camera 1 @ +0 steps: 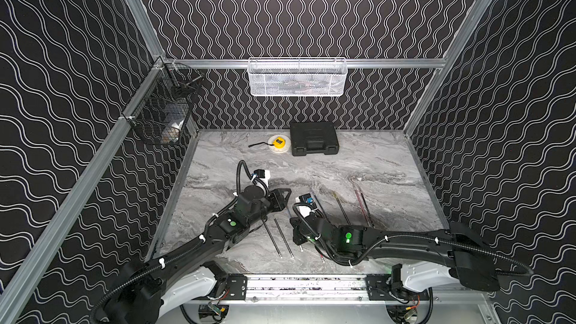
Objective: Remove the protective cover of the pencils
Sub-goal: Remove the protective sleeve from the pencil.
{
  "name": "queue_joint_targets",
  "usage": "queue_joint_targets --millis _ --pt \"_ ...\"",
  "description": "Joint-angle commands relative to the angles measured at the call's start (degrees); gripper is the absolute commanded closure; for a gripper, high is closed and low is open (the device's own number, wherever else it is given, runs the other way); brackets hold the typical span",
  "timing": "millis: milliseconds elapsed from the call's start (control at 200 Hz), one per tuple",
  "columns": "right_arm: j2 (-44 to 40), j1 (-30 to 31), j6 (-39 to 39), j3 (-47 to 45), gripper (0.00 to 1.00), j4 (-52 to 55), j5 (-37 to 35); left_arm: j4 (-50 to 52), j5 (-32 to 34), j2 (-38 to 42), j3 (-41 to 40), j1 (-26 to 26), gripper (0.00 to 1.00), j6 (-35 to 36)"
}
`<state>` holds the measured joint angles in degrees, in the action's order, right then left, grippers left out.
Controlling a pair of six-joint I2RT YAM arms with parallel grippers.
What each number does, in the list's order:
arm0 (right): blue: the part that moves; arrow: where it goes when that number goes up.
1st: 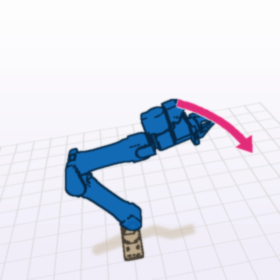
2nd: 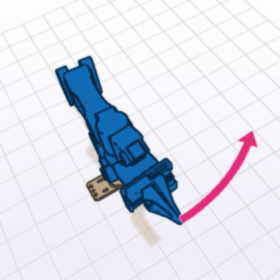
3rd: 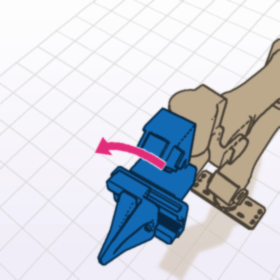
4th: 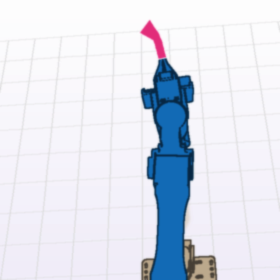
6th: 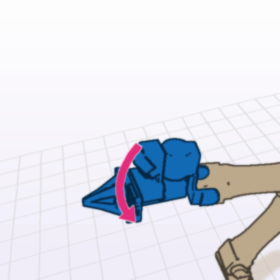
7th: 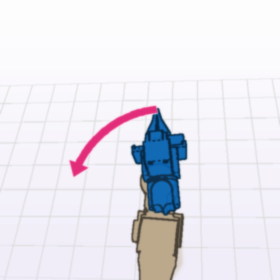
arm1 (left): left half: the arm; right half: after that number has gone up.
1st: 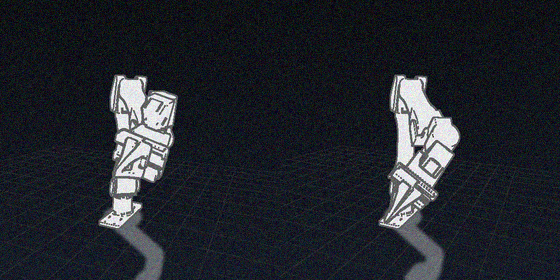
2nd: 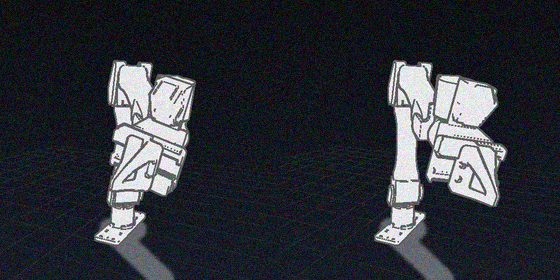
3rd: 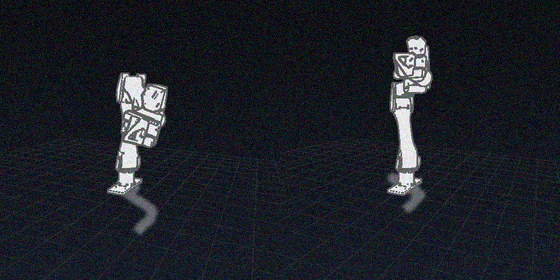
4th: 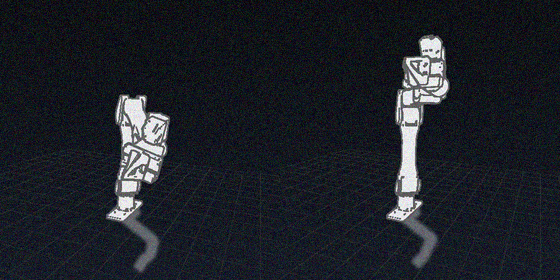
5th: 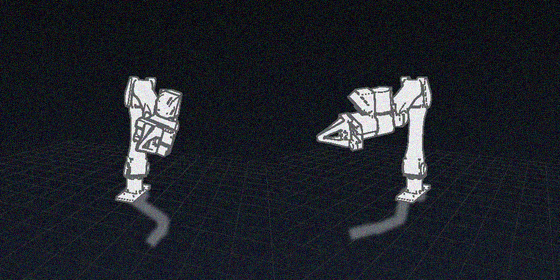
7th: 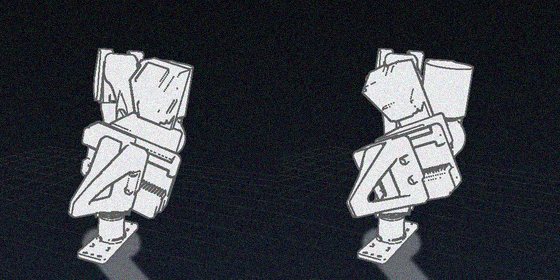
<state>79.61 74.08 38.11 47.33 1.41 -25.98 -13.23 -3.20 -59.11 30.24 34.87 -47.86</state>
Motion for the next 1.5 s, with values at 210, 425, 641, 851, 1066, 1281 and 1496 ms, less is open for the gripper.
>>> queue_joint_targets --millis 210,425,641,851,1066,1281,1496 --pt "-0.58 -1.05 -0.67 0.75 1.0 -0.88 -0.72 -2.26 -0.65 -0.04 -1.63 0.59 0.75 0.22" --pt "-0.48 -1.75 -0.79 0.56 1.0 -0.97 -0.41 -2.03 -0.4 -0.13 -1.5 0.71 0.8 -0.1" --pt "0.62 -1.85 -0.86 1.31 0.97 -0.89 0.71 -2.45 0.33 0.73 -1.85 0.77 0.86 -1.09" --pt "0.63 -2.11 -1.16 1.6 0.6 -0.97 1.23 -1.44 0.81 2.39 -1.88 0.69 0.88 -1.32" --pt "1.48 -3.56 -1.4 2.04 0.49 -1.32 3.41 -1.09 0.73 3.26 -2.1 0.74 0.88 -1.53" --pt "4.34 -3.77 -2.31 4.82 0.62 -0.69 6.41 -1.32 0.61 3.39 -2.3 0.76 0.88 -1.69" --pt "5.8 -3.77 -2.36 5.14 0.77 -1.28 6.94 -0.22 1.22 4.48 -2.03 0.76 0.88 -1.54"
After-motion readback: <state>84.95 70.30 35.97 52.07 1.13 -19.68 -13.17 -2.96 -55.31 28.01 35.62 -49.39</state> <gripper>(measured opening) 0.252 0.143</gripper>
